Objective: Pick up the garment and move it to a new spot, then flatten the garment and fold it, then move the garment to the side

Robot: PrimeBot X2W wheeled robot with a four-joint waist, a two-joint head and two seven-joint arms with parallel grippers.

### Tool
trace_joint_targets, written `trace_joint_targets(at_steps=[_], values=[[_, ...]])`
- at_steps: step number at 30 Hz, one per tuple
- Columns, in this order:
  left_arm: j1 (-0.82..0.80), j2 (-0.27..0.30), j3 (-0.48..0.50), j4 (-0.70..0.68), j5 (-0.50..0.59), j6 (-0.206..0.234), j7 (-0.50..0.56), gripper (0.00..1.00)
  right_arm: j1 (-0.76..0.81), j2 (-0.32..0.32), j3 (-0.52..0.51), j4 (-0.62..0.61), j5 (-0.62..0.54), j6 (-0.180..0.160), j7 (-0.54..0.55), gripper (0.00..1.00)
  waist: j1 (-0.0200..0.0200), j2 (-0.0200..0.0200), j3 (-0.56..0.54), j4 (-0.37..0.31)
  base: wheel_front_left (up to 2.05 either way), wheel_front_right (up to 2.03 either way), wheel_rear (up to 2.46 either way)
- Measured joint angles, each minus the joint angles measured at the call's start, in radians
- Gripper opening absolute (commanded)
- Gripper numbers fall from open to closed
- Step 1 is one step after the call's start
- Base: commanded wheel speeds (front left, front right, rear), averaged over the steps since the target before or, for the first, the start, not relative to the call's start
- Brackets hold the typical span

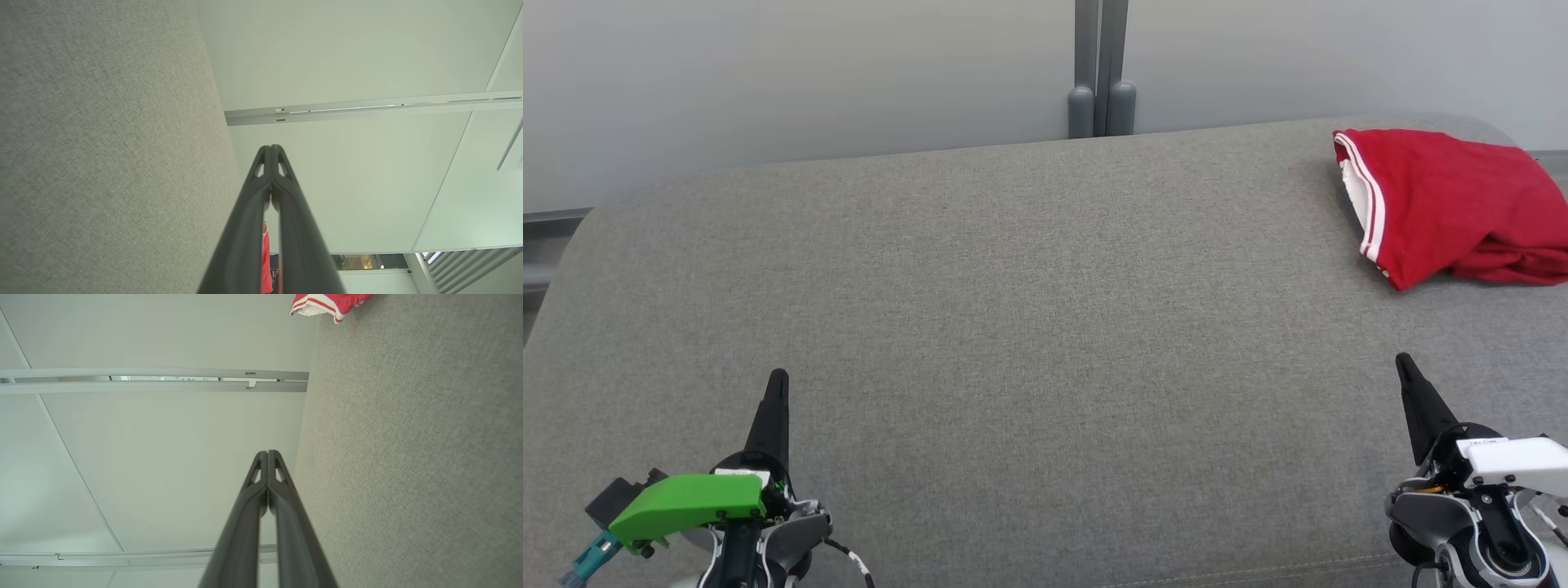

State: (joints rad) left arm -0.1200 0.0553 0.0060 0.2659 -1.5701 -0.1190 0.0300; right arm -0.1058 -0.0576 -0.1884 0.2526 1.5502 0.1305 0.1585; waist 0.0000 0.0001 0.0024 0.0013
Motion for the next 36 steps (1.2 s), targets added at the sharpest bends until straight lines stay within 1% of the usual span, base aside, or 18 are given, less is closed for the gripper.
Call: trace_joint_targets(at_steps=[8,36], values=[[-0.012,-0.005,0.011,0.005,-0.049,-0.01,0.012,0.0,-0.002,0.0,-0.013,0.0,0.057,0.0,0.019,0.0,0.0,0.0,0.002,-0.001,0.0,0.0,0.0],[-0.013,-0.006,0.012,0.005,-0.049,-0.01,0.012,0.0,-0.002,0.002,-0.017,0.001,0.058,0.0,0.022,0.0,0.0,0.0,0.002,-0.001,0.0,0.0,0.0]])
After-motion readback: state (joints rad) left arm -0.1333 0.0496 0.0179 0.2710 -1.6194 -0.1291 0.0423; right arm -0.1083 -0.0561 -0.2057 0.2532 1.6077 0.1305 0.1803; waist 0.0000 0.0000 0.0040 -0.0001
